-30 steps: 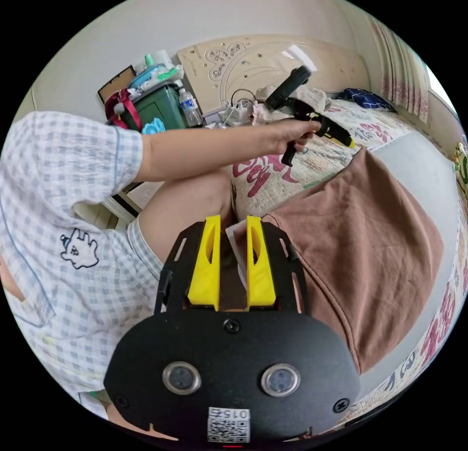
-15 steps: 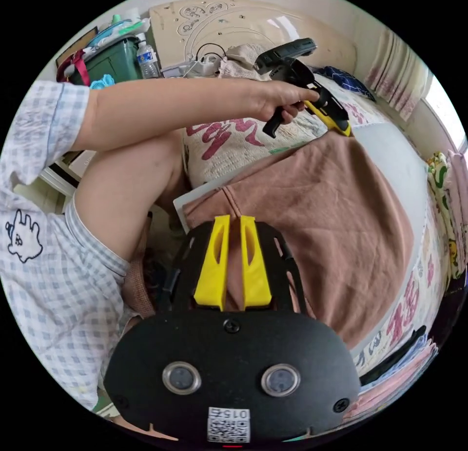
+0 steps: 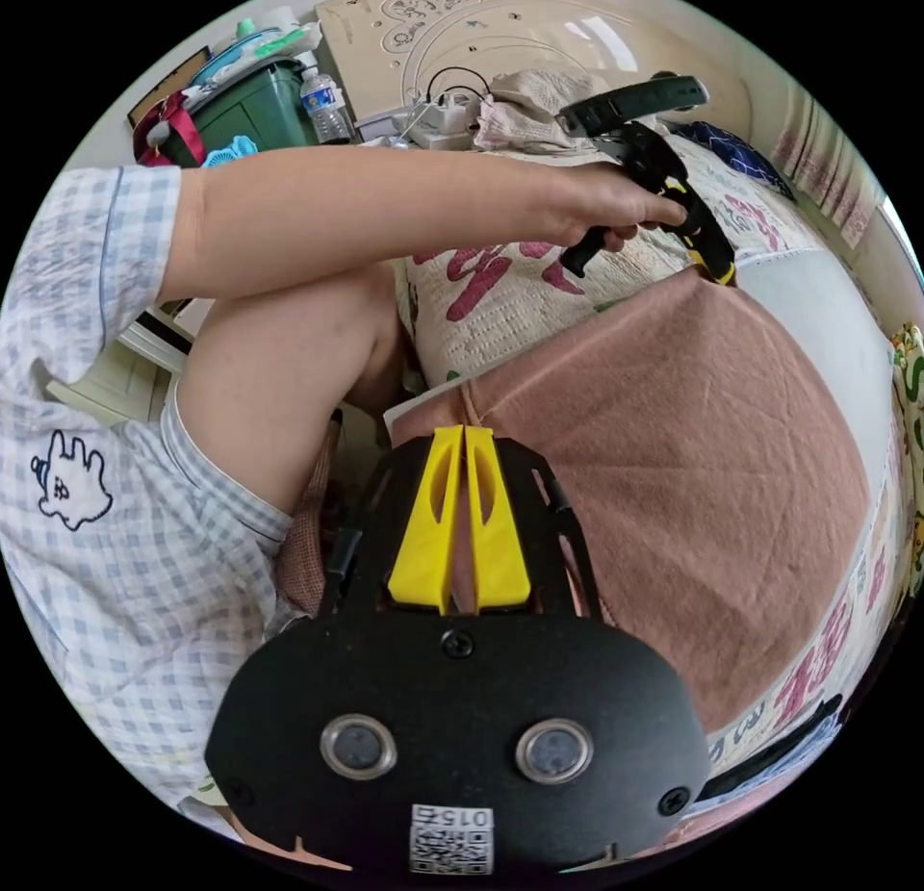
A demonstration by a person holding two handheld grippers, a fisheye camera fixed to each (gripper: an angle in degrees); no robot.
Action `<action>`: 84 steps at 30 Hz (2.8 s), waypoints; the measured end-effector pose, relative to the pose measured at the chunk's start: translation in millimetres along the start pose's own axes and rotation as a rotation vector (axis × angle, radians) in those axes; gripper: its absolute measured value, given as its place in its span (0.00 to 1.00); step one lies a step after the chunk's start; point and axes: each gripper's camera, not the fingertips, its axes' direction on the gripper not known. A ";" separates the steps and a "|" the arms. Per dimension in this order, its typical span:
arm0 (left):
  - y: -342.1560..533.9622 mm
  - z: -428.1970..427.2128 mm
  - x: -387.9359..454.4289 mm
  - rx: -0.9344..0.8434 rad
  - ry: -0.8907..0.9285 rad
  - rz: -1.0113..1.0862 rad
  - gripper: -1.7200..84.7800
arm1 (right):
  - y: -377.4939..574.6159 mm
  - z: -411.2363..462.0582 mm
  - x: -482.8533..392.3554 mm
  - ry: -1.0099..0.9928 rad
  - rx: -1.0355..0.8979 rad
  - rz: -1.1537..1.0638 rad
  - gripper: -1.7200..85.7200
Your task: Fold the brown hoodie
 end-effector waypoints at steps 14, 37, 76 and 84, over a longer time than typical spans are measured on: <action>-22.0 -41.8 27.3 0.012 -0.061 0.031 0.09 | -22.3 -146.5 65.3 -0.182 0.351 0.150 0.03; -51.2 -51.0 -67.9 0.009 0.393 -0.267 0.16 | -142.8 -314.8 214.4 0.013 0.611 0.869 0.16; -113.7 -202.9 37.2 0.279 0.492 -0.044 0.09 | -73.9 -270.1 130.0 -0.115 0.650 0.684 0.11; -94.8 -366.0 165.8 0.459 0.547 0.222 0.09 | 119.3 -333.0 -78.4 0.069 0.860 0.503 0.11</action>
